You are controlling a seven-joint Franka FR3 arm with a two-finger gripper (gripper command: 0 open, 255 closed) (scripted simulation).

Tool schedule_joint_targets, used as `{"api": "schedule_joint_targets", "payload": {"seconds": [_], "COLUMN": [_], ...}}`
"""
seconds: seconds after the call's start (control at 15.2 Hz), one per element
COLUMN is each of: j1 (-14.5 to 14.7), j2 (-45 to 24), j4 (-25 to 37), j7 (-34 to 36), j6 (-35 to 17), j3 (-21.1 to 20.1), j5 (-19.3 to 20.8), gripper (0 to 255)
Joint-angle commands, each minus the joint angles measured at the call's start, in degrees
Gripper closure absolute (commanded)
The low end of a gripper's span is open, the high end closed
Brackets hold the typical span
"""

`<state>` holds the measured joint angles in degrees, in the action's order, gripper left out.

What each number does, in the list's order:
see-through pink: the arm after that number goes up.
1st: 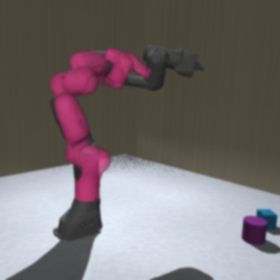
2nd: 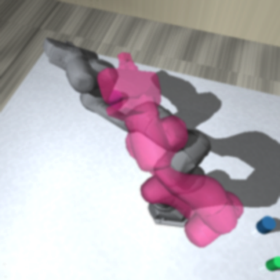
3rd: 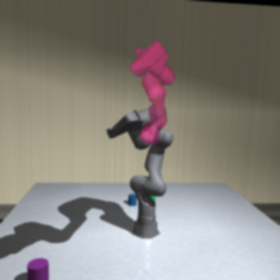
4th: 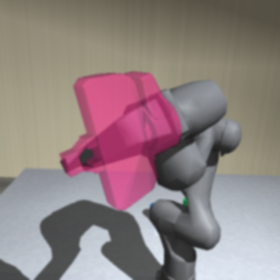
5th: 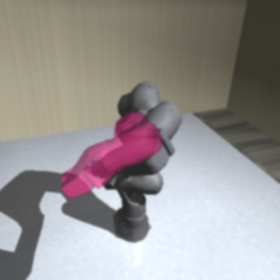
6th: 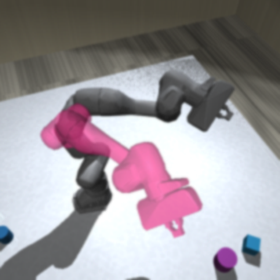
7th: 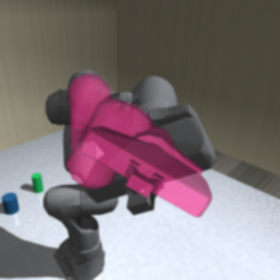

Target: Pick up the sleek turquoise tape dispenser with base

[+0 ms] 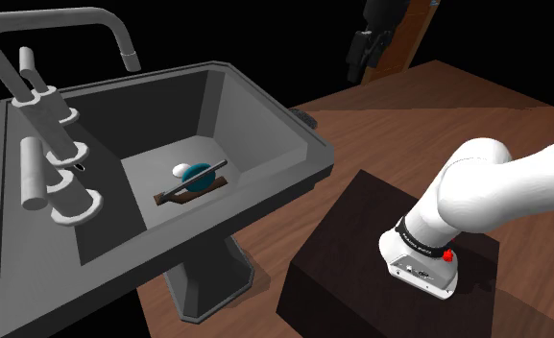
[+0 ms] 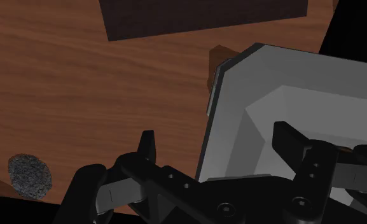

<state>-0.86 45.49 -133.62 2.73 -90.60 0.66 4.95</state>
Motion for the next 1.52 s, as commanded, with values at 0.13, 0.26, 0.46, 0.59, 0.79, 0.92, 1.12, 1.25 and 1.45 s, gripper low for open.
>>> {"api": "schedule_joint_targets", "payload": {"seconds": [0.13,0.26,0.46,0.59,0.79,0.92,1.12,1.25,1.45], "j1": [1.3,2.5,4.3,5.4,7.0,7.9,9.3,10.2,11.4], "j2": [-4.1,-8.3,-14.5,-18.6,-24.8,-28.8,-34.7,-38.5,-44.2], "j4": [1.0,2.2,4.4,6.1,8.9,11.0,14.4,16.7,20.5], "j7": [-2.4,-4.8,-8.4,-10.7,-14.2,-16.4,-19.7,-21.7,-24.7], "j6": [-2.7,-5.1,-8.5,-10.4,-13.0,-14.4,-16.2,-17.2,-18.4], "j3": [0.2,0.3,0.3,0.2,-0.2,-0.6,-1.4,-2.1,-3.2], "j5": [0.2,0.3,0.4,0.5,0.5,0.5,0.6,0.7,1.1], "gripper": [0,0,0,0,0,0,0,0,0]}}
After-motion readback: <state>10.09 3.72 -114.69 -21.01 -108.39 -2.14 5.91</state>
